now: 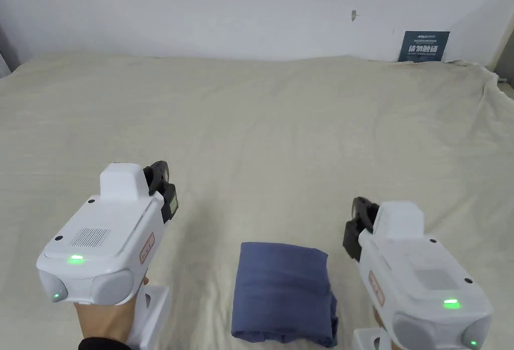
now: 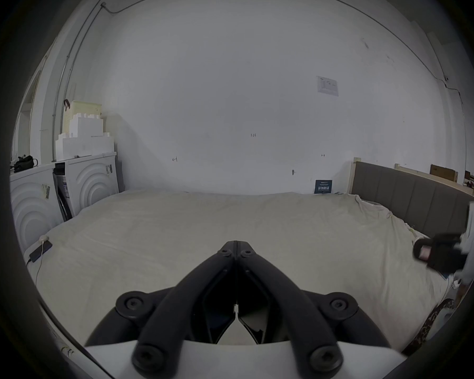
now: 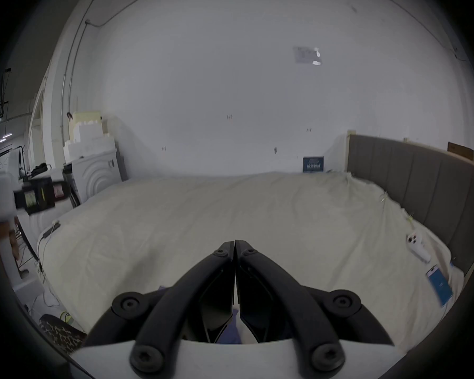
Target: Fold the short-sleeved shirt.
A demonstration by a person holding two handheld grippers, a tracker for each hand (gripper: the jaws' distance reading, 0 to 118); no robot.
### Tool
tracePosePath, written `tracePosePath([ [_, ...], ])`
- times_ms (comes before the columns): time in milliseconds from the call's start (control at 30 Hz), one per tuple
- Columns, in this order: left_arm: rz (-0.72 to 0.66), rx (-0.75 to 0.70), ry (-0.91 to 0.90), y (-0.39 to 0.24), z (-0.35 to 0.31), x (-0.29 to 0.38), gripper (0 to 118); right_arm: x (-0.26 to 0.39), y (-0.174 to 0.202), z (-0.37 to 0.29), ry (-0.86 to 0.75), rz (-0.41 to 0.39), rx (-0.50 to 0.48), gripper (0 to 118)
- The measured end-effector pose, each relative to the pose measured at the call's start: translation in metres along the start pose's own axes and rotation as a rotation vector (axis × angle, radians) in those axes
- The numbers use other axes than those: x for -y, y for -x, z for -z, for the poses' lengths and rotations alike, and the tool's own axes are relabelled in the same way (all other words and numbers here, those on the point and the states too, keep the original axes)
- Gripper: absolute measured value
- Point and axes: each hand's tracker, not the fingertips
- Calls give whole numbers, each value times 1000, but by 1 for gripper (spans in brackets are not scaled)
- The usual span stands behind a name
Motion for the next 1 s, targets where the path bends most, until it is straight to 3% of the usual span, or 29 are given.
tracePosePath([
  [367, -42, 24, 127, 17, 11, 34, 0, 97, 41, 68, 265, -24, -67, 0],
  [633, -134, 95, 282, 18, 24, 68, 0, 133, 50, 87, 342, -43, -31, 0],
  [800, -246, 198, 427, 14, 37, 83, 11, 133, 45, 84, 349, -24, -18, 0],
  [867, -328, 232, 519, 12, 48, 91, 32, 131, 48, 82, 346, -43, -23, 0],
  [933, -410, 269, 633, 10, 62, 103, 72, 132, 46, 83, 346, -49, -23, 0],
  [1000, -477, 297, 718, 6, 75, 114, 90, 131, 46, 83, 351, -46, -23, 0],
])
